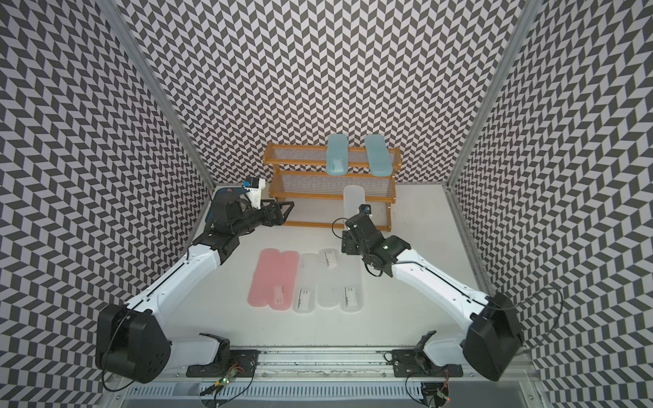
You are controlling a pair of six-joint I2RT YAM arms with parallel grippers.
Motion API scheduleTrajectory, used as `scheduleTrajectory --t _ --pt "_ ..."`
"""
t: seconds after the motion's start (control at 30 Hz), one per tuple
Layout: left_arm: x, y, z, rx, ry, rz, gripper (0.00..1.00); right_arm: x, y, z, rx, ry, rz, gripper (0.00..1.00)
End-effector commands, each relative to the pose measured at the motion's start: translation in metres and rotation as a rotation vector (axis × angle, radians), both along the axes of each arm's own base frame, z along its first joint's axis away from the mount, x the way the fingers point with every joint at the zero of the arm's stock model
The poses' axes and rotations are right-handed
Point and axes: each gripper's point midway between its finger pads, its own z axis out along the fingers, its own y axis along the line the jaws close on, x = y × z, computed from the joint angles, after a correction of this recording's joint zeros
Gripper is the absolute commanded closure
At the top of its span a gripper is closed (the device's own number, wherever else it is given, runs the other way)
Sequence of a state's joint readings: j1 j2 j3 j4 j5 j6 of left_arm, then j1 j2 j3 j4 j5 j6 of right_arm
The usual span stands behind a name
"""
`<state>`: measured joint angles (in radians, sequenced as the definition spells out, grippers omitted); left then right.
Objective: Place the pencil cases on the shelf according to color
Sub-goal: Place the pencil case on the shelf.
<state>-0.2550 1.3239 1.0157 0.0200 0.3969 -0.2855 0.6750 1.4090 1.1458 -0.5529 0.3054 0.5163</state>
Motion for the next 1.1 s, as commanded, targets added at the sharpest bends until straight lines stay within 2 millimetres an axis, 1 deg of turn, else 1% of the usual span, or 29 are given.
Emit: scheduleTrajectory --t 0.0,0.17,0.3,0.6,0.83,0.9,0.97,1.07 --pt "-0.003 0.002 0.007 0.013 -0.016 0.012 0.0 0.033 0.0 0.018 -0.015 -0.074 -0.035 0.37" --pt "-0.002 0.001 0.002 0.01 0.007 0.008 0.0 0.064 -0.002 0.019 -0.024 -0.082 -0.066 0.37" --pt "0.002 -0.001 -0.004 0.009 0.042 -0.002 0.0 0.088 -0.004 0.013 -0.036 -0.07 -0.074 0.37" --pt "0.0 0.004 0.003 -0.025 0.023 -0.01 0.0 0.129 -0.012 -0.001 -0.041 -0.04 -0.089 0.37" --pt "0.001 0.003 0.002 -0.047 0.038 -0.02 0.0 0.145 -0.009 -0.003 -0.056 -0.028 -0.09 0.34" --pt "0.001 0.002 0.001 -0.05 0.043 -0.026 0.01 0.149 -0.013 -0.004 -0.065 -0.019 -0.108 0.33" --pt "0.0 0.002 0.002 -0.051 0.043 -0.028 0.0 0.151 -0.013 -0.004 -0.058 -0.012 -0.105 0.3" --pt "0.0 0.003 0.003 -0.052 0.04 -0.028 0.0 0.151 -0.009 -0.003 -0.048 -0.008 -0.095 0.23"
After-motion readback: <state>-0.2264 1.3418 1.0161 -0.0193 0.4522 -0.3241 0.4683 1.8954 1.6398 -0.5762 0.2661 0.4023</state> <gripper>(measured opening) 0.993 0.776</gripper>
